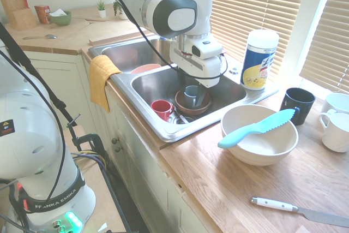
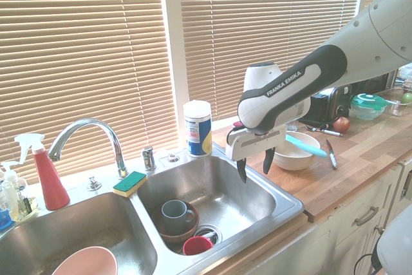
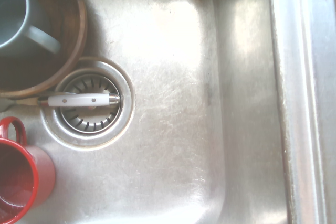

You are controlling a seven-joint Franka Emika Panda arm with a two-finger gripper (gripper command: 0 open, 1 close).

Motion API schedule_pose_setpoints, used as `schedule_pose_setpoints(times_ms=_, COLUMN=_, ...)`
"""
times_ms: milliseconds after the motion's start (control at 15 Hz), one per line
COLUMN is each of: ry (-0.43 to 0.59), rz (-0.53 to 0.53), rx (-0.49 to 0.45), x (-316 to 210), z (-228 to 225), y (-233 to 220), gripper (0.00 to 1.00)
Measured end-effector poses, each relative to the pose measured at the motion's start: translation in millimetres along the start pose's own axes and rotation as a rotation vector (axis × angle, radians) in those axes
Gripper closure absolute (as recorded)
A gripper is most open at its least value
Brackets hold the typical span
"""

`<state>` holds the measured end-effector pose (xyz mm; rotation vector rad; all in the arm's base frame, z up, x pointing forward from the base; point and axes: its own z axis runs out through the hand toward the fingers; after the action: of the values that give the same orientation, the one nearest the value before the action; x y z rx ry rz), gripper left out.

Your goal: Put the knife into the sink

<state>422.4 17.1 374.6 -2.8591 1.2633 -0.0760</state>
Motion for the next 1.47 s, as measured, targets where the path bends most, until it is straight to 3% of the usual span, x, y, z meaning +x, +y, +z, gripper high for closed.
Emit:
schedule_pose_setpoints(times_ms=400, ry=0.04, rz=-0.006, rx=0.026, x=26, z=-28, y=6, gripper=0.0)
schedule_pose_setpoints(times_ms=733, ry=0.041, rz=-0.17, rx=-0.014, x=76, z=-83, y=71, gripper=0.0)
schedule_pose_setpoints(times_ms=1000, ry=0.015, rz=-0.268, rx=-0.068, x=108, z=-75, y=126, gripper=0.0)
schedule_pose_setpoints(times_ms=1200, ry=0.005, rz=-0.254, rx=-0.099, x=125, z=-59, y=150, gripper=0.0)
schedule_pose_setpoints(times_ms=1467, ry=0.033, rz=-0.207, rx=-0.058, x=149, z=-27, y=154, gripper=0.0)
